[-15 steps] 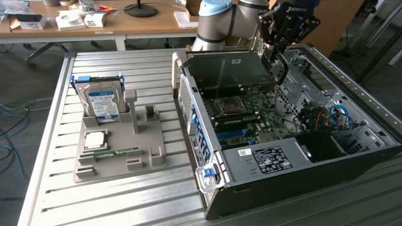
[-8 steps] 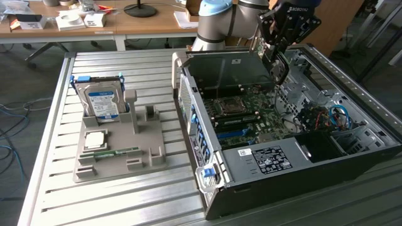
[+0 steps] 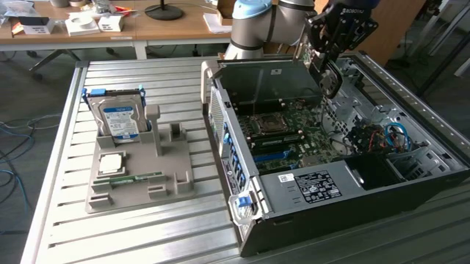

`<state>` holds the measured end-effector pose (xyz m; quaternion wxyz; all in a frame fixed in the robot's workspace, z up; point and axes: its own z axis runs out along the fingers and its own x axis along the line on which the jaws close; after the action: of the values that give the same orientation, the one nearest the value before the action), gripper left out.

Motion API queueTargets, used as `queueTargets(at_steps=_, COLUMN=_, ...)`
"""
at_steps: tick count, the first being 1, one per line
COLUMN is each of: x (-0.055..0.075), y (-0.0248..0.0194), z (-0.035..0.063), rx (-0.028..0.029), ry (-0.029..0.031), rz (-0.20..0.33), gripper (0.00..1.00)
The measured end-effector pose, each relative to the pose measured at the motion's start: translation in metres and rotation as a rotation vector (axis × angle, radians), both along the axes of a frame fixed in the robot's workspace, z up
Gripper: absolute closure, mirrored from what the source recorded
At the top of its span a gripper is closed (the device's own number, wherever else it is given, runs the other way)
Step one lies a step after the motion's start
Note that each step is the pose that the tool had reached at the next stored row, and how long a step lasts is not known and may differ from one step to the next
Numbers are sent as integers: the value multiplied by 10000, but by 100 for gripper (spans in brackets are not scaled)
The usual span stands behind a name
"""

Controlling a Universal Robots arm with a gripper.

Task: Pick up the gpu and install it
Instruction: 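Pick up the gpu and move the gpu toward the slot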

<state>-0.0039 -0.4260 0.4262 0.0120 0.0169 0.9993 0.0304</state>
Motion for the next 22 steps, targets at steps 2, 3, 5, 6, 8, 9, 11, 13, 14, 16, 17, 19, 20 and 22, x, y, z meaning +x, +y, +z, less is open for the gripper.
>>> queueTargets(at_steps=2, x=12, y=0, z=0, rx=0, ry=0, rz=95, gripper=74)
queueTargets(at_steps=3, x=12, y=0, z=0, rx=0, ry=1, rz=95, gripper=74)
queueTargets(at_steps=5, x=13, y=0, z=-1, rx=2, ry=1, rz=97, gripper=74)
queueTargets(at_steps=6, x=15, y=0, z=-1, rx=3, ry=1, rz=98, gripper=74)
queueTargets(at_steps=8, x=29, y=0, z=-3, rx=4, ry=0, rz=98, gripper=74)
queueTargets(at_steps=9, x=36, y=0, z=-6, rx=6, ry=1, rz=97, gripper=74)
queueTargets(at_steps=11, x=52, y=0, z=-11, rx=2, ry=9, rz=97, gripper=74)
queueTargets(at_steps=13, x=61, y=0, z=-21, rx=3, ry=14, rz=97, gripper=74)
queueTargets(at_steps=14, x=63, y=0, z=-28, rx=4, ry=16, rz=97, gripper=74)
queueTargets(at_steps=16, x=83, y=0, z=-36, rx=2, ry=21, rz=96, gripper=74)
queueTargets(at_steps=17, x=96, y=0, z=-36, rx=2, ry=22, rz=97, gripper=74)
queueTargets(at_steps=19, x=122, y=0, z=-38, rx=1, ry=22, rz=98, gripper=74)
queueTargets(at_steps=20, x=130, y=0, z=-39, rx=3, ry=22, rz=98, gripper=74)
queueTargets(at_steps=22, x=131, y=0, z=-39, rx=3, ry=21, rz=97, gripper=74)
